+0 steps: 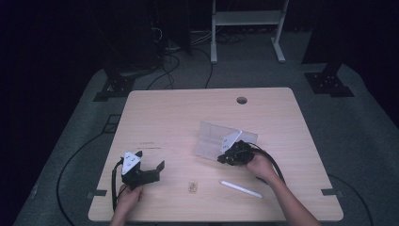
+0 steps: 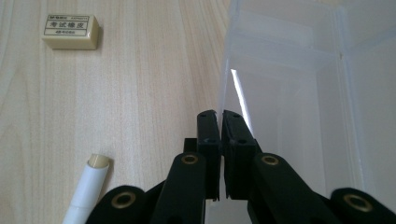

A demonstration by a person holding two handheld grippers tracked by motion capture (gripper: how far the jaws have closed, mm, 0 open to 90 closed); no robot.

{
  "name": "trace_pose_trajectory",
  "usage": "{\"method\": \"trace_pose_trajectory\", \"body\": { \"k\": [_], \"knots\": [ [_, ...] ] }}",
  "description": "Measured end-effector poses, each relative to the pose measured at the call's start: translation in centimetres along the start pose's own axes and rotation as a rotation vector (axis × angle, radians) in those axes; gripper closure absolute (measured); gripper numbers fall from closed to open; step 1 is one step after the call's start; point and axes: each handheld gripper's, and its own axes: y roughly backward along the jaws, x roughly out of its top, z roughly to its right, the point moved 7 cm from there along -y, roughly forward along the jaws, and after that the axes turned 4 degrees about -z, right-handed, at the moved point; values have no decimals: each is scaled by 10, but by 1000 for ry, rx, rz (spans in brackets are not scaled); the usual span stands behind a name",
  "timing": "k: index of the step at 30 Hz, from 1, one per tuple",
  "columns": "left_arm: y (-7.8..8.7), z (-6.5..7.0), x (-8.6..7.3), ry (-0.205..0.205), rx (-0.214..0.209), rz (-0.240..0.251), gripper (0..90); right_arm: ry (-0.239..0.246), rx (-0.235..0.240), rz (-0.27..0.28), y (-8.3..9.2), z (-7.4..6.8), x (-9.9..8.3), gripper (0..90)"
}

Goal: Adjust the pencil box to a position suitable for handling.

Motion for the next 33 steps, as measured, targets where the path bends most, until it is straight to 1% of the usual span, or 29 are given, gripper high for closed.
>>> {"method": "trace_pose_trajectory", "body": {
  "k": [3,13,19,20,22,24,25,26,27,28,30,31,33],
  "knots": [
    [0,0,0,3,0,1,0,-1,7,-2,-4,0,0,863],
    [0,0,0,1,-1,2,0,-18,52,-18,-18,-7,0,862],
    [0,0,0,-1,-1,0,0,-31,65,-26,-20,-7,-1,855],
    [0,0,0,-1,-1,0,0,-40,70,-27,-20,-8,-1,844],
    [0,0,0,-2,-1,0,0,-52,68,-24,-19,-7,0,768],
    [0,0,0,-3,-1,0,0,-67,77,-10,-16,-6,0,737],
    [0,0,0,-3,-2,-1,0,-70,73,-8,-15,-5,1,716],
    [0,0,0,-4,-2,-1,0,-78,77,-7,-13,-5,0,713],
    [0,0,0,-3,-1,0,0,-92,80,-4,-10,-4,0,686],
    [0,0,0,-3,-1,0,0,-95,80,-2,-9,-4,-1,680],
    [0,0,0,-3,-1,-1,0,-114,87,15,-5,-3,-1,658],
    [0,0,0,-3,-1,0,0,-114,87,15,-5,-3,-1,658],
    [0,0,0,-3,0,-1,0,-134,84,32,-1,-2,-2,638]
  ]
}}
